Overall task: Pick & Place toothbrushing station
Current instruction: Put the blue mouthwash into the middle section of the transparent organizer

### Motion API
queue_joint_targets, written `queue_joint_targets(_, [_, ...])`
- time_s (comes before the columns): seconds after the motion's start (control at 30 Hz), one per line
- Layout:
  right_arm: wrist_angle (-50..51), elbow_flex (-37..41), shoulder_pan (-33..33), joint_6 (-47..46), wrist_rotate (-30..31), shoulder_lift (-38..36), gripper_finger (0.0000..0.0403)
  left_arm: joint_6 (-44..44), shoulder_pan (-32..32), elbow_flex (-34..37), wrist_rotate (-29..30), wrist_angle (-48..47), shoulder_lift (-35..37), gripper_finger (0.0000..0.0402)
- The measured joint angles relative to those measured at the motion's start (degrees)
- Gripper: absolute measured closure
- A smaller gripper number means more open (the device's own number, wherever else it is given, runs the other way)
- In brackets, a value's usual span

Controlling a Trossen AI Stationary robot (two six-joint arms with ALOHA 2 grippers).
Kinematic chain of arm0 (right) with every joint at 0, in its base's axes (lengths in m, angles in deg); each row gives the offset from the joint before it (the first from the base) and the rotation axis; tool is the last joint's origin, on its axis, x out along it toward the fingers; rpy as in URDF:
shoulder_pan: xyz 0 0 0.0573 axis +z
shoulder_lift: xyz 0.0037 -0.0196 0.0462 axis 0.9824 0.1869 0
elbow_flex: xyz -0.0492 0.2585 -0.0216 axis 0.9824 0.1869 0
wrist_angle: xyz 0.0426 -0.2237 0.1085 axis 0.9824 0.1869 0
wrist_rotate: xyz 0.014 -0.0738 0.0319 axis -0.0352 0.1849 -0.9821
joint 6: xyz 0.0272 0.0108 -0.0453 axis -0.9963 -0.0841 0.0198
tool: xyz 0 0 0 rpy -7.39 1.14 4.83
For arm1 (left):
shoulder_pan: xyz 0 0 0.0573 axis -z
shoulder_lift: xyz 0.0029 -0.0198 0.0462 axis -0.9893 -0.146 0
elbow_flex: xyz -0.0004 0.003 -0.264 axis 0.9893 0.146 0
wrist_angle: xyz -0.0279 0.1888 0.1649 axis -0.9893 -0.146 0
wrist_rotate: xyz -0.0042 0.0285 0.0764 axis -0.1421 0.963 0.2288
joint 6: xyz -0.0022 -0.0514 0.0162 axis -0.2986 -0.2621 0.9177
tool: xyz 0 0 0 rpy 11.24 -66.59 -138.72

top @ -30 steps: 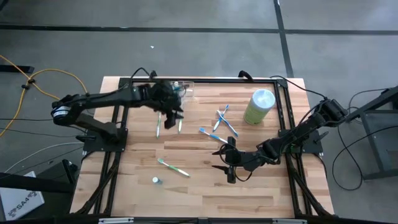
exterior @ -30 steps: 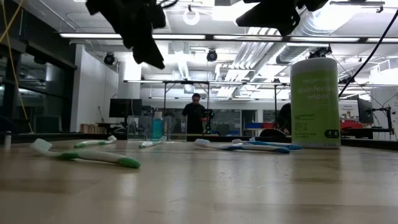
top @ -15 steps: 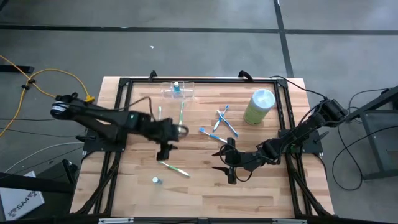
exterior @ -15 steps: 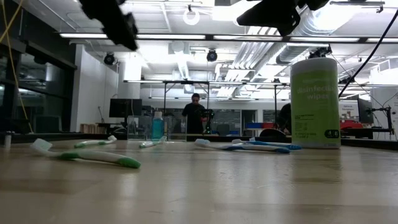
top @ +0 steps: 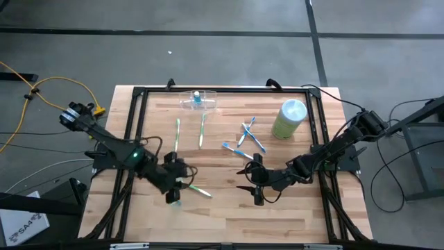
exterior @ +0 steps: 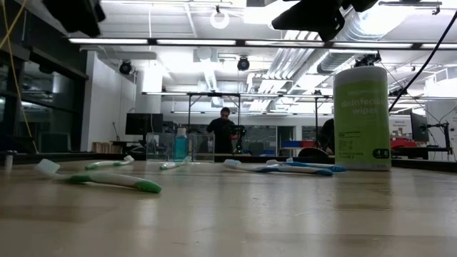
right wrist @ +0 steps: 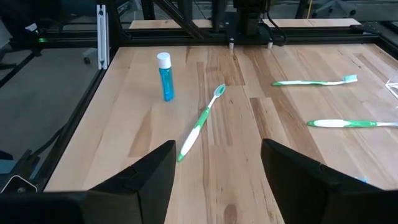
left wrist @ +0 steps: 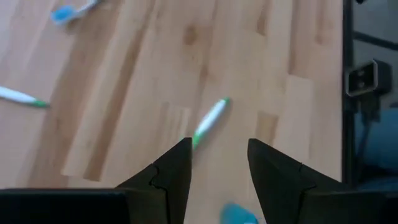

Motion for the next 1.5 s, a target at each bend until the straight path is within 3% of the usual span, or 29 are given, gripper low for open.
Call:
queue_joint_targets(0.4, [-0.44, -0.02, 0.00, -0.04, 0.00, 0.00, 0.0176, 5.33, 8.64, 0.02, 0.63, -0.42, -6.31, 0.0250])
queue_joint_targets(0.73, [-0.09, -0.02, 0.00, -2.75, -0.04, 0.00, 0.0176, 5.17, 10.07, 0.02, 0.12, -0.33, -8.28, 0.0249])
queue_joint_targets(1.1, [-0.26, -0.02, 0.00, -2.78, -0.20, 0.00, 0.0176, 3.49, 10.45, 0.02, -4.72, -1.63, -8.20, 0.0204])
queue_joint_targets(1.5, [-0.37, -0.02, -0.02, -2.78, -0.20, 0.00, 0.0176, 3.49, 8.66, 0.02, -8.42, -3.28, -8.20, 0.0199])
